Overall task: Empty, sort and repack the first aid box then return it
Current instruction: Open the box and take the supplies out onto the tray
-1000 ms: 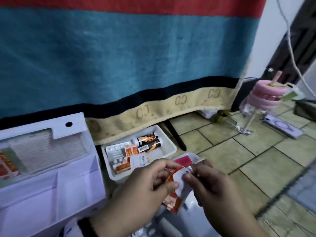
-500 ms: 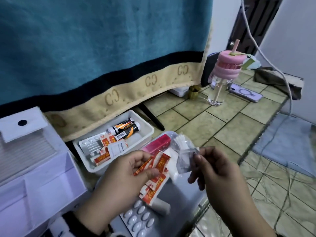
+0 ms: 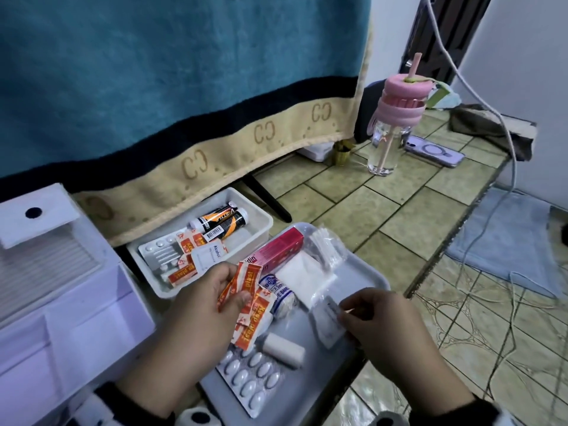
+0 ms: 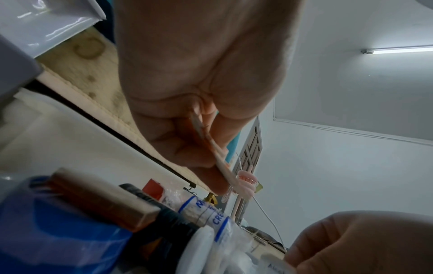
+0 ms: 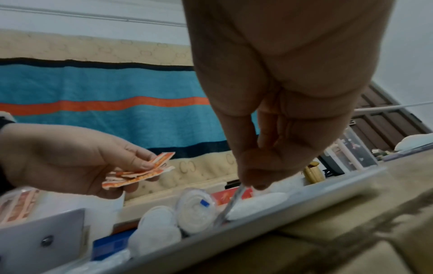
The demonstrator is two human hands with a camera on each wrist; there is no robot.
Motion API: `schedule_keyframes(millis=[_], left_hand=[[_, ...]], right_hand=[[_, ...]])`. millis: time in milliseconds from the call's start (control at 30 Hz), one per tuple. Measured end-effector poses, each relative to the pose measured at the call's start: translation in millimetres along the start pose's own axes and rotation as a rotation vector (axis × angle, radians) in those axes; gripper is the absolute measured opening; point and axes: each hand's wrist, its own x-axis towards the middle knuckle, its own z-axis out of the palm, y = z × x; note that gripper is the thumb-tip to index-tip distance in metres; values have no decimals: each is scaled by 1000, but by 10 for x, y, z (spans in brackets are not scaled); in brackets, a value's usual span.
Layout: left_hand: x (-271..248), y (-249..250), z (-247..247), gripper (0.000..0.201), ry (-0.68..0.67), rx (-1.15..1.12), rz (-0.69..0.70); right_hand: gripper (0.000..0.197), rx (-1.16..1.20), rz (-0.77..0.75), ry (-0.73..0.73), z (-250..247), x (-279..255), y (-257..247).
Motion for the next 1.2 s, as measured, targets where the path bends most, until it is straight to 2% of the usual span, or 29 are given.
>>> schedule_keyframes(millis=[233,333,400,500,567,667,767,833,967,1067,1167,1200], left_hand=[[-24,7,-42,16,-10,-39,11],[-42,28,-51,14,-37,-54,30],[-58,68,-33,14,-56,-70,41],[-81,158,62,15,-95,-72,67],[-91,217,141,15,-132,-49,89],[-47,233,170,13,-79,33,113],[21,191,102,13,17,51,97],[14,179,77,15,25,41,71],[-42,195,115,22,24,84,74],[-42,217,129,20,41,91,69],[-28,237,115,19,30,72,74],[-28,246,114,19,27,75,69]], right_hand=[[15,-176,-137,-118,193,-56,-61],[18,-221,-211,-64,153,-98,-90],[14,-65,-221,-6,89,-135,-160],[11,256,-144,-166,33,-202,-308],[9,334,-138,-195,4,-238,-363],[15,318,-126,-62,-86,-191,-332],[18,288,-33,122,-223,-49,-142],[22,235,40,208,-280,60,37],[22,167,124,247,-243,219,240],[13,139,122,198,-182,237,245],[31,15,81,246,-201,187,223],[31,22,46,269,-226,149,185]])
